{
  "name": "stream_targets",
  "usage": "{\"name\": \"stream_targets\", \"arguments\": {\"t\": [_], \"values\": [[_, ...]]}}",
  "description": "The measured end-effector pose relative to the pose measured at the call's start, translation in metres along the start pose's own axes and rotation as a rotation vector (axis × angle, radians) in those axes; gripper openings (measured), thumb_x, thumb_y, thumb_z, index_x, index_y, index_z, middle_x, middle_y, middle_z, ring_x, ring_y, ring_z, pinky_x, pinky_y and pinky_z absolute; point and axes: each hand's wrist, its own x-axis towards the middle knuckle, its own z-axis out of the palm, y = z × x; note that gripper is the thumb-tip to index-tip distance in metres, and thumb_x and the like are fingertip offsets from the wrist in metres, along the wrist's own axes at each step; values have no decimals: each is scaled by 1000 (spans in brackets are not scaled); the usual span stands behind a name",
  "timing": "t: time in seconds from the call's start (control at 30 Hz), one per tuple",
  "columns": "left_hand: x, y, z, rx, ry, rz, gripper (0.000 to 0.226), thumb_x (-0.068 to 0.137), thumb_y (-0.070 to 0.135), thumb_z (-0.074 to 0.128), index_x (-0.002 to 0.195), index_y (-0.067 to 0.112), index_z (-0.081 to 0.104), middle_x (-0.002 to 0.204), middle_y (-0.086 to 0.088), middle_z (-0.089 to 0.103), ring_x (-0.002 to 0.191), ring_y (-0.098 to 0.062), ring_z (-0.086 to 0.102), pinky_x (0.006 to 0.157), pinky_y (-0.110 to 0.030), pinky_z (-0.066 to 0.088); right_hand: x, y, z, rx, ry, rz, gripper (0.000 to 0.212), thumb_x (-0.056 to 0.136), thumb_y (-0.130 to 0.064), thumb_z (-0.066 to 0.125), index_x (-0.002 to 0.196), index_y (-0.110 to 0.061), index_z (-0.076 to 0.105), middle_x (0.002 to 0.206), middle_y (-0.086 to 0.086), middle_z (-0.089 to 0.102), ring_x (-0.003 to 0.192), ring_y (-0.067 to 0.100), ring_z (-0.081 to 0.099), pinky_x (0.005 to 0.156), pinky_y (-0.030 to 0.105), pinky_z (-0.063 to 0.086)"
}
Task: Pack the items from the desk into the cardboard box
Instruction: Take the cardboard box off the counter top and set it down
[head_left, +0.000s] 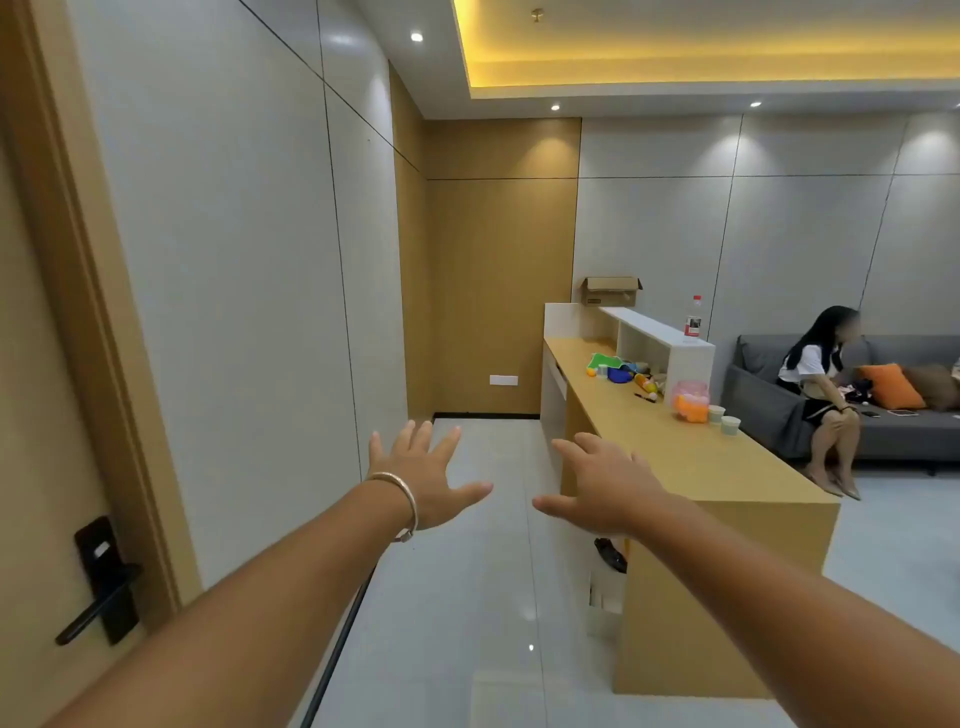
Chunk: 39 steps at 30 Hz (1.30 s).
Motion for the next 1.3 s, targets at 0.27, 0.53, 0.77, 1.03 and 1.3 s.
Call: {"name": "stream_targets", "arguments": {"t": [0.27,0.53,0.77,1.03,1.3], "values": [[139,-58,28,15,46,12,94,72,88,13,150,39,-6,161,-1,-2,147,-21,-9,113,-58,-7,146,-14,30,-37,8,23,90,77,-78,46,149,-34,18,159,0,20,145,23,19,115,59,14],[275,-125,43,-18,37,-27,93,75,86,19,150,38,-5,161,-1,0,147,-22,-7,113,-58,-5,291,-45,62,17,8,42,86,81,-72,50,150,-32,19,159,0,20,144,24,20,115,57,19],[363,-151,83,-11,1,6,86,80,80,23,150,38,-3,161,0,0,147,-22,-6,114,-57,-3,377,-40,106,90,-53,55,82,82,-68,51,149,-34,19,158,0,21,144,24,21,114,57,16],[492,-164,119,-16,-9,14,86,84,74,33,151,35,-5,161,-3,-2,147,-24,-2,117,-51,6,511,-6,152,133,-58,31,80,82,-69,49,148,-35,20,158,-1,23,143,24,24,114,53,23],[663,-150,129,-39,38,14,84,87,70,35,152,31,-2,161,-4,0,147,-22,4,118,-45,12,686,68,164,110,-57,12,79,83,-68,50,149,-35,20,158,-1,21,143,24,24,114,56,19]]}}
